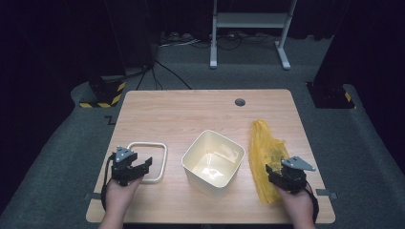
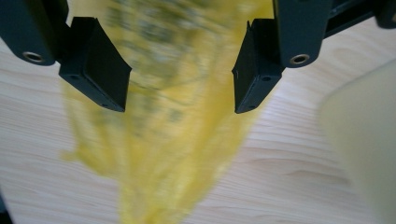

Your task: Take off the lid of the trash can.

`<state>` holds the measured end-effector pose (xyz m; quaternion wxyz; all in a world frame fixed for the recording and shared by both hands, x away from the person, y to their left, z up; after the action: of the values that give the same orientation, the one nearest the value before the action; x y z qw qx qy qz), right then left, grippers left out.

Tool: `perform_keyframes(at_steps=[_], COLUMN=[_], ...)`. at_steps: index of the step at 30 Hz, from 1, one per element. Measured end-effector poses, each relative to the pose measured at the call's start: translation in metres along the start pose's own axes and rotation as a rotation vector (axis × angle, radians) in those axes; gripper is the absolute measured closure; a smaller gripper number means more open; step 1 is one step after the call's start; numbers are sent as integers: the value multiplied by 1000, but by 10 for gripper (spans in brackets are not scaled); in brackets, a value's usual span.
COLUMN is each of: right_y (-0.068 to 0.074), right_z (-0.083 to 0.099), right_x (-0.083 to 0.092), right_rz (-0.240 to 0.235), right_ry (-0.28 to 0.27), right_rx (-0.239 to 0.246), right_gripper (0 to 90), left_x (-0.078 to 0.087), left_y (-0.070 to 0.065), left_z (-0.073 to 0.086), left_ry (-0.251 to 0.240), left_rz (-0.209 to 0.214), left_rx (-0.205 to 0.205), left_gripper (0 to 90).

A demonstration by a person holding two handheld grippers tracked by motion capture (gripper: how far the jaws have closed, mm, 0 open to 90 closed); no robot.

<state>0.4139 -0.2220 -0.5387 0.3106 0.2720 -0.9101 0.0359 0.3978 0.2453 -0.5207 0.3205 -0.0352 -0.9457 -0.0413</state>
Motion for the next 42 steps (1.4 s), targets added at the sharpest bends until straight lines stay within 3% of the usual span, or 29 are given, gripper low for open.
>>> perform_keyframes(at_steps=[2,3,4,7,8,11,13,14,21,22,24,26,34,38,42], right_y=[-14,-14,-27,-36,-43,-50,-52,-53,-55,-54,-54,-54,-49,-47,-45], right_z=[1,1,4,9,13,15,15,16,20,21,21,22,23,24,21], right_x=[6,6,9,9,7,4,1,-6,-25,-25,-25,-24,-23,-23,-20], right_rz=[21,21,36,45,61,70,63,24,20,23,22,36,36,31,16], right_ry=[-13,-13,-3,26,45,57,58,66,162,166,162,155,163,159,123], right_rx=[-37,-37,-76,-96,-114,-142,-159,-192,-206,-201,-203,-176,-165,-155,-164], right_gripper=[393,393,390,392,402,427,461,474,483,496,515,638,771,890,900], left_x=[-3,-5,-6,-6,-7,-11,-13,-16,-22,-23,-23,-25,-24,-25,-24], left_y=[-4,-5,-5,-2,2,7,7,7,5,5,4,2,2,1,0], left_z=[3,4,1,-2,-3,2,4,9,14,14,14,16,16,16,15], left_ry=[-3,0,-10,-25,-19,-2,8,29,50,52,52,64,59,54,48], left_rz=[16,31,41,47,62,49,54,55,59,58,56,50,45,45,50], left_rx=[-6,-17,-39,-29,-1,-1,0,-7,-13,-32,-32,-49,-58,-57,-57], left_gripper=[295,295,291,302,302,304,306,306,306,306,309,316,324,333,335])
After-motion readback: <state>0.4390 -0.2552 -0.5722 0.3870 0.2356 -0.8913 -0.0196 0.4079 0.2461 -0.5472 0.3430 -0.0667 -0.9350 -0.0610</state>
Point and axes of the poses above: each handheld gripper's, and its own axes: x roughly backward along the jaws, z roughly out of its underside, y roughly to its left, the point moved 9 cm from there along -x, roughly forward along the jaws, and after that the axes turned 14 degrees about -z, right-handed, at the moved point
